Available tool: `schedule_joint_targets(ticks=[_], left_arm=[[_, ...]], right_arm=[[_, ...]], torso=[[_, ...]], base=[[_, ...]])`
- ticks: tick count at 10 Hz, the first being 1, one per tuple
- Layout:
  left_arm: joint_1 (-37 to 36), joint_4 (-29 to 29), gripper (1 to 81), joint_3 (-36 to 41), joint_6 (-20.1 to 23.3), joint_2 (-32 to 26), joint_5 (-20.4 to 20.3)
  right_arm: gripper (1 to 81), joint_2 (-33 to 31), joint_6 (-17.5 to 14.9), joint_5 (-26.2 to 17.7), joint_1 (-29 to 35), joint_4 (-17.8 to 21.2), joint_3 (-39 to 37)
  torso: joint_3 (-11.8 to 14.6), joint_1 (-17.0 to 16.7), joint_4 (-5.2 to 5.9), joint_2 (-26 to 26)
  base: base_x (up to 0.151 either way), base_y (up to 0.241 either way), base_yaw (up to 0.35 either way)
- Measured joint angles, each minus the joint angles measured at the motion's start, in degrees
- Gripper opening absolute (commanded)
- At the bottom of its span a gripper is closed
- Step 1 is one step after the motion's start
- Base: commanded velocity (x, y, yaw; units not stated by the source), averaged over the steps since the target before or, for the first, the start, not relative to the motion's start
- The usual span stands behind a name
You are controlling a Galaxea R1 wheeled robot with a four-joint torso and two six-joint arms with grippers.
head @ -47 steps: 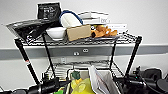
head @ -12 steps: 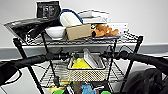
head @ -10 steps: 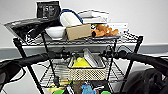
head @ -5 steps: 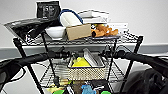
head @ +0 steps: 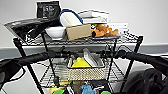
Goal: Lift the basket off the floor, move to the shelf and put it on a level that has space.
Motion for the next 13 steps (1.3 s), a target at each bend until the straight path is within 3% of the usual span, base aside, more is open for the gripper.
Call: schedule_joint_targets(ticks=[4,9,13], left_arm=[[0.0,-0.09,81.1,4.32,0.0,-3.91,0.0],[0.0,0.33,81.1,13.86,0.0,-16.4,-0.05],[0.01,1.34,81.1,22.19,-0.02,-22.53,-0.07]], right_arm=[[81.1,-4.13,0.22,0.09,0.0,0.02,5.29],[81.1,-15.93,0.44,0.91,0.28,0.05,18.32],[81.1,-21.19,0.6,3.11,-0.38,0.07,26.76]], torso=[[0.0,0.0,0.0,0.0],[0.0,0.0,0.0,0.0],[0.02,-0.02,0.0,0.0]], base=[[0.0,0.0,0.0],[0.0,0.0,0.0],[0.0,0.0,0.0]])
